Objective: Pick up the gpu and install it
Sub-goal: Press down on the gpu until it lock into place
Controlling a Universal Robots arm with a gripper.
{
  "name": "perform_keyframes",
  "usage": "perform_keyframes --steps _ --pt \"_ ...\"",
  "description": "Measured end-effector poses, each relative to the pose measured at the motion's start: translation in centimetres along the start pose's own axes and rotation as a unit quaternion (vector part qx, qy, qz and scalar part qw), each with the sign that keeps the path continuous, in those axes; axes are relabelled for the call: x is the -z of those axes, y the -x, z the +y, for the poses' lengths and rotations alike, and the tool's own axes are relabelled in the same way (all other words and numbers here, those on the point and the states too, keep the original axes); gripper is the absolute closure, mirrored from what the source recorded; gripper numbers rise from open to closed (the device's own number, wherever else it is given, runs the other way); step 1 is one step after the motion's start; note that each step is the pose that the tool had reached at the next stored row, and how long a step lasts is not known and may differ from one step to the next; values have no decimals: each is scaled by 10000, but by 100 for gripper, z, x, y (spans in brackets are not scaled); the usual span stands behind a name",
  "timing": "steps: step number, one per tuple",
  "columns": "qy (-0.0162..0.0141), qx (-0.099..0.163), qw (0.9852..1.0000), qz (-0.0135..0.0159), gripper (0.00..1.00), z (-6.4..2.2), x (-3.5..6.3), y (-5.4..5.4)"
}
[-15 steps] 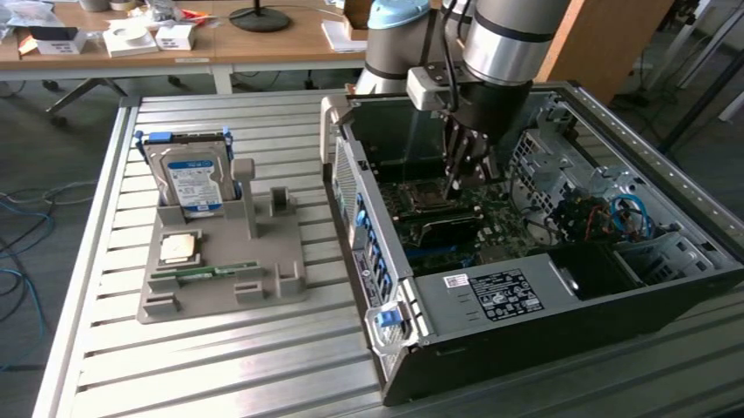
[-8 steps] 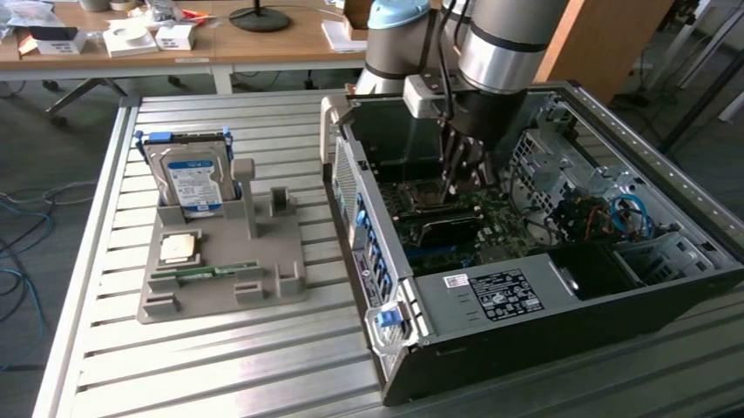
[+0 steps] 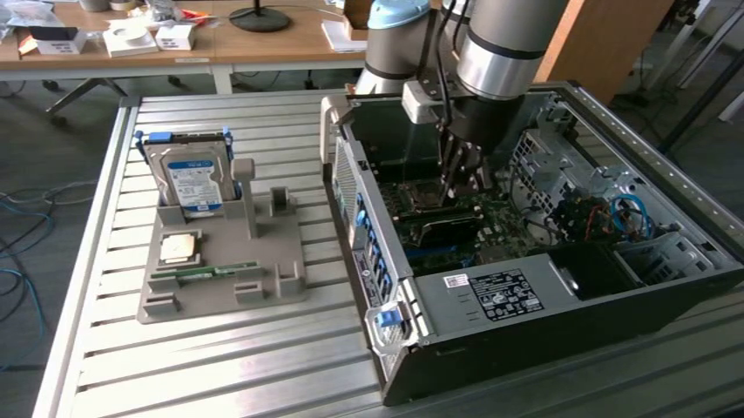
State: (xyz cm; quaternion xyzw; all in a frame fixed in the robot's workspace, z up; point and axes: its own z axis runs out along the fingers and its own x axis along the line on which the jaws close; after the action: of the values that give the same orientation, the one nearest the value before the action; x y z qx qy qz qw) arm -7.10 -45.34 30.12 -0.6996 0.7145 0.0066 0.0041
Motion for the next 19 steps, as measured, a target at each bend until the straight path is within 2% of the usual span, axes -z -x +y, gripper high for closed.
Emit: perform_keyframes --steps 7,19 --pt "-1 1 10000 -1 89 92 -36 -1" --pt "-1 2 10000 -2 89 105 -177 -2"
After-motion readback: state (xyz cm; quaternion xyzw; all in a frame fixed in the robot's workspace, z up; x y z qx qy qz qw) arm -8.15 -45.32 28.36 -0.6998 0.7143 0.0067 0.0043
